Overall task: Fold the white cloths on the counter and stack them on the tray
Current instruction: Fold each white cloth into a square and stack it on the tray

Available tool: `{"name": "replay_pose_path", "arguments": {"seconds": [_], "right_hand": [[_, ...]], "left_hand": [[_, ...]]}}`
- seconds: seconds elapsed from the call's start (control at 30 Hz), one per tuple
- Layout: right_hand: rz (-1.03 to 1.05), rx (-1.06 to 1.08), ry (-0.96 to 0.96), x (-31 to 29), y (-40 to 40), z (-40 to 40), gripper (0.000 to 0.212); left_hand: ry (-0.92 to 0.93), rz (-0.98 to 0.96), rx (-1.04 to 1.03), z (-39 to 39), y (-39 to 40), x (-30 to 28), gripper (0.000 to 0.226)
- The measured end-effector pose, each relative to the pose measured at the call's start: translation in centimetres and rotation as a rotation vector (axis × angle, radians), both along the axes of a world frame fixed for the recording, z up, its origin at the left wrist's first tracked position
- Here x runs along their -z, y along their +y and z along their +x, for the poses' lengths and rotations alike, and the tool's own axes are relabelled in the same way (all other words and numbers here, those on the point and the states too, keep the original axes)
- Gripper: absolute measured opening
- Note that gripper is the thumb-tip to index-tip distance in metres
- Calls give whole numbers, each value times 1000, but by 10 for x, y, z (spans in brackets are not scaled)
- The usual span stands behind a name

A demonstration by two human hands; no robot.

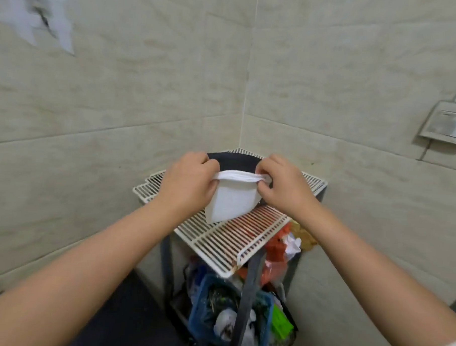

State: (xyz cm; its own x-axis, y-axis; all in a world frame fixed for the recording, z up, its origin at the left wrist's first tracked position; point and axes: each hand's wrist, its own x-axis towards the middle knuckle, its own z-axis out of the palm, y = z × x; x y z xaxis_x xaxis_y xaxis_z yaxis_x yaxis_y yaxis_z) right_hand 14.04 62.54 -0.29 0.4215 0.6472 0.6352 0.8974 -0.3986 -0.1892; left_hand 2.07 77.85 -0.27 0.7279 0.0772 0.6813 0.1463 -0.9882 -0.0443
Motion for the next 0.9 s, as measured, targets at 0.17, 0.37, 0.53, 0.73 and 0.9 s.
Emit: {"name": "replay_pose_path", "arguments": {"seconds": [0.17, 0.37, 0.53, 0.73, 0.9], "right_hand": [[-73, -62, 4, -10, 53, 113, 13], [-111, -234, -31, 12, 134, 232, 15], [-503, -424, -136, 89, 149, 279, 13], [-609, -589, -195, 100, 137, 298, 12], [-686, -600, -253, 95, 127, 300, 17]], "left_hand": [[121, -120, -218, 104, 34, -8, 20], [169, 143, -435, 199, 75, 0, 39], [560, 173, -423, 228, 60, 71, 31], [558, -147, -414, 228, 55, 103, 15], [570, -129, -459, 230, 46, 105, 23]]}}
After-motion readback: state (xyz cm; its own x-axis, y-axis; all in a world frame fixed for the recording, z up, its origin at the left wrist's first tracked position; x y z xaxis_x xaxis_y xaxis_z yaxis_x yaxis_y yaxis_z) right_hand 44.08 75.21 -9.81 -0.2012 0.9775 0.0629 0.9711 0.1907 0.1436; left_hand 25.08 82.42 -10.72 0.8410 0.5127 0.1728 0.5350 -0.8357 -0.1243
